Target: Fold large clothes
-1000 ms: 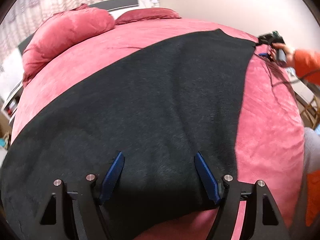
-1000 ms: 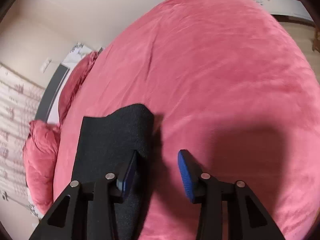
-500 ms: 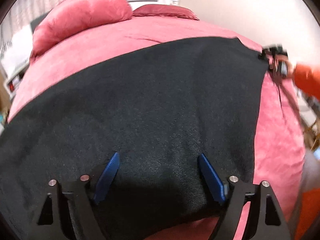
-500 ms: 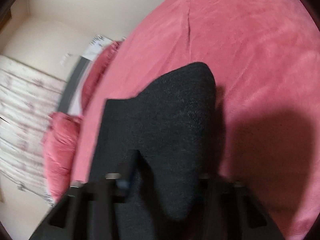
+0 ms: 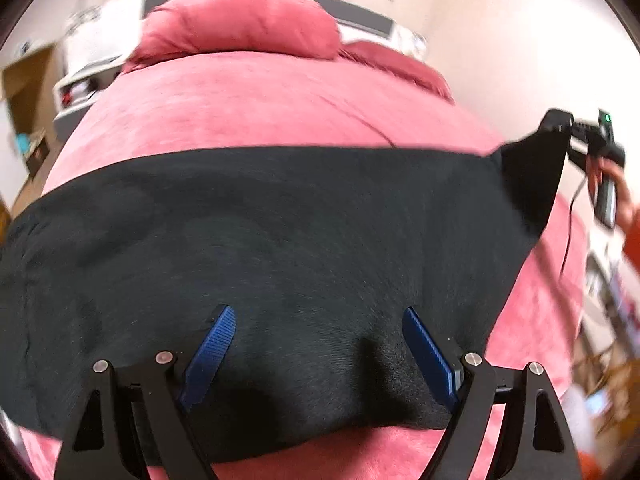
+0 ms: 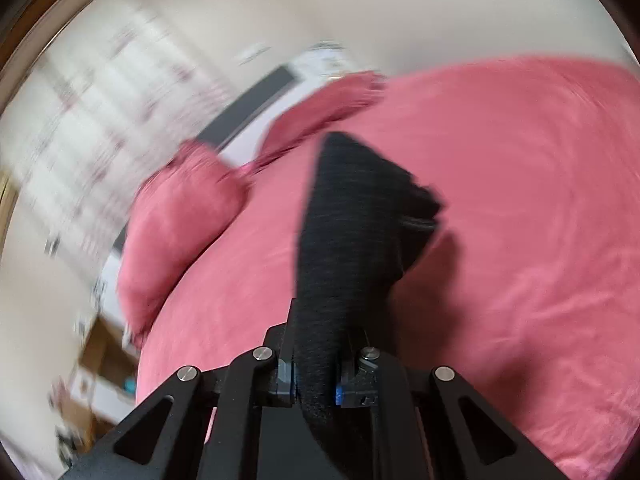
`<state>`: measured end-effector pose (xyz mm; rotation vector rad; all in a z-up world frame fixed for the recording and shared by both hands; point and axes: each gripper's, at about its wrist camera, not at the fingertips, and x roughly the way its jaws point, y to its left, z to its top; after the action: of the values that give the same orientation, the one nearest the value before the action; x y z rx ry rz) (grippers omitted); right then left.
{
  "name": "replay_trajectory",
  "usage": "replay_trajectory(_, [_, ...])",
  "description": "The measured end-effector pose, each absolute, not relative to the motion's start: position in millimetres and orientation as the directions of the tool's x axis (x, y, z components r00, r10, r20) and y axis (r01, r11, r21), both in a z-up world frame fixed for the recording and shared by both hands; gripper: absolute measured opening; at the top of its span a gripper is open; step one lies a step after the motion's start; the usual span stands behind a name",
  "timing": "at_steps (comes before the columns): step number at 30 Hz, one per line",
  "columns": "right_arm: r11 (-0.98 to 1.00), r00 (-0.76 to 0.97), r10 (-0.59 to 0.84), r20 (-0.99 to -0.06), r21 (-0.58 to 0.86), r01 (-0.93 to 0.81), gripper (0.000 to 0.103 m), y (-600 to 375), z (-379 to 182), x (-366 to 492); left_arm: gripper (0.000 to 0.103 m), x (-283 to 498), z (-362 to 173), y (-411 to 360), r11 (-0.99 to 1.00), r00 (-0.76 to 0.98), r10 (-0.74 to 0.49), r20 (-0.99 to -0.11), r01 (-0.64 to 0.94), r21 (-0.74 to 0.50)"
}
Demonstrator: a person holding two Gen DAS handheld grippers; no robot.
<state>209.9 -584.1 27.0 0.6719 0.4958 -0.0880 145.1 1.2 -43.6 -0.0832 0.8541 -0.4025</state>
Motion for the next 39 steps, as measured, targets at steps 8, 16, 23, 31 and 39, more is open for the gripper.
replay_trajectory(8, [0.943,0.811,0.208,-0.547,-0.110,-0.315,0.015,-325.3,-12.5,170.5,0.090,120.0,-49.7,47.5,0.927,0.598,-0.374,-0.709,0.223,-0.301])
replay_trajectory(16, [0.852,0.773,0.061,-0.632,-0.370,-0.370,0.033,-226.9,-113.5,132.3,0.090,95.1,-62.2,50.6,0.925,0.572,-0.379,-0.727,0.219,-0.310])
replay_trajectory(23, [0.889,0.720,0.081,-0.689,-0.277,-0.365,0.041,-240.6,-100.0,123.7,0.090,95.3,-62.9,43.6,0.915,0.561,-0.403,-0.723,0.233,-0.329])
replay_trajectory(31, [0.949,0.705,0.316,-0.635,0.215,-0.232,0.051,-288.7,-54.7,101.7,0.090,89.8,-62.0,40.2,0.930,0.579,-0.369,-0.728,0.222,-0.294])
replay_trajectory(39, [0.954,0.569,0.298,-0.767,0.255,-0.157,0.056,-262.5,-69.9,137.9,0.091,88.1,-56.9,35.0,0.948,0.591,-0.319,-0.741,0.197,-0.251])
